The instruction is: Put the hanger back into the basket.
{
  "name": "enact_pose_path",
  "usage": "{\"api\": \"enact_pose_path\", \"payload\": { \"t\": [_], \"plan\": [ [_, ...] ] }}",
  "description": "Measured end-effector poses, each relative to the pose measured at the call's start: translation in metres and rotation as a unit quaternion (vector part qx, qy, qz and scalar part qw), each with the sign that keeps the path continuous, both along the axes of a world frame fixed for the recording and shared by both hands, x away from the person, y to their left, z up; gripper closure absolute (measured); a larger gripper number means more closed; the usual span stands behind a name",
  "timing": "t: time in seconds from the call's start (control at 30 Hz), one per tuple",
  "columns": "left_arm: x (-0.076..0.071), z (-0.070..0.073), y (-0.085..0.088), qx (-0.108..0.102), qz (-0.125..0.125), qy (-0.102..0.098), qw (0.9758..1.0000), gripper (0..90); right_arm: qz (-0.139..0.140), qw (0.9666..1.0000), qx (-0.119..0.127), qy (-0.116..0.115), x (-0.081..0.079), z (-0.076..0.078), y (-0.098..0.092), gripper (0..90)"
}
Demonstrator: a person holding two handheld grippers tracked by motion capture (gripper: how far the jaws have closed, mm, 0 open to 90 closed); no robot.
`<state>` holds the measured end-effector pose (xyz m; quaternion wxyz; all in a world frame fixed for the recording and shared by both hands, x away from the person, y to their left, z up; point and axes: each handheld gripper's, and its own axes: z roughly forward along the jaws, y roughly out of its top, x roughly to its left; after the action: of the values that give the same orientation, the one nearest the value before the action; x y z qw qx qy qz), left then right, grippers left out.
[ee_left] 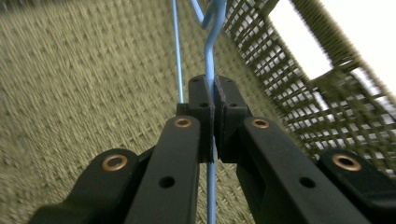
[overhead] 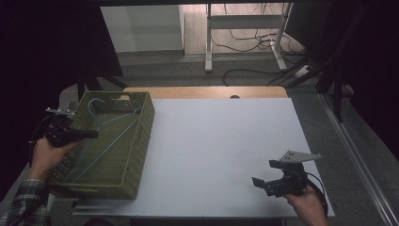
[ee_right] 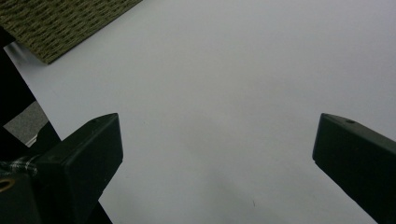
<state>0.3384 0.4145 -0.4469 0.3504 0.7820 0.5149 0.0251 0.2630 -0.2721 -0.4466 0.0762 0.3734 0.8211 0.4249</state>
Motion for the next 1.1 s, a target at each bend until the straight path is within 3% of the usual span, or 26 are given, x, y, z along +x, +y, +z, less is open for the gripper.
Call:
{"api": "enact_pose_path", "payload": {
  "t": [0.13,0.23,0.33,0.37,0.53,0.67,0.87,1.0,1.1],
  "plan": [
    [0.001,-0.011,0.000,0.008,0.019,0.013,0.9997,87.2,0.000,1.0000,-0.003,-0.004,0.000,-0.001,0.000,1.4],
    [0.001,-0.013,0.000,0.035,0.041,0.013,0.9985,84.4,0.000,0.9999,-0.008,-0.011,-0.001,-0.002,-0.001,1.3],
    [-0.001,-0.009,-0.002,0.057,0.058,0.002,0.9967,66.2,0.001,0.9998,-0.011,-0.016,-0.002,-0.002,-0.001,1.3],
    [-0.002,-0.008,-0.003,0.063,0.062,-0.002,0.9961,64.1,0.001,0.9998,-0.011,-0.018,-0.002,-0.002,-0.001,1.3],
    [-0.011,0.004,-0.010,0.068,0.079,-0.037,0.9938,42.4,-0.003,0.9996,-0.014,-0.024,-0.005,0.001,-0.002,1.3],
    [-0.021,0.014,-0.017,0.045,0.068,-0.070,0.9942,28.0,-0.004,0.9995,-0.012,-0.029,-0.006,0.003,-0.003,1.3],
    [-0.042,0.030,-0.039,0.024,0.035,-0.101,0.9940,16.1,-0.006,0.9993,-0.013,-0.035,-0.010,0.005,-0.003,1.3],
    [-0.056,0.038,-0.053,-0.010,0.016,-0.116,0.9930,11.9,-0.009,0.9993,-0.013,-0.034,-0.013,0.006,-0.004,1.2],
    [-0.069,0.040,-0.064,-0.039,0.003,-0.129,0.9909,9.3,-0.011,0.9992,-0.013,-0.038,-0.016,0.007,-0.005,1.3]
  ]
}}
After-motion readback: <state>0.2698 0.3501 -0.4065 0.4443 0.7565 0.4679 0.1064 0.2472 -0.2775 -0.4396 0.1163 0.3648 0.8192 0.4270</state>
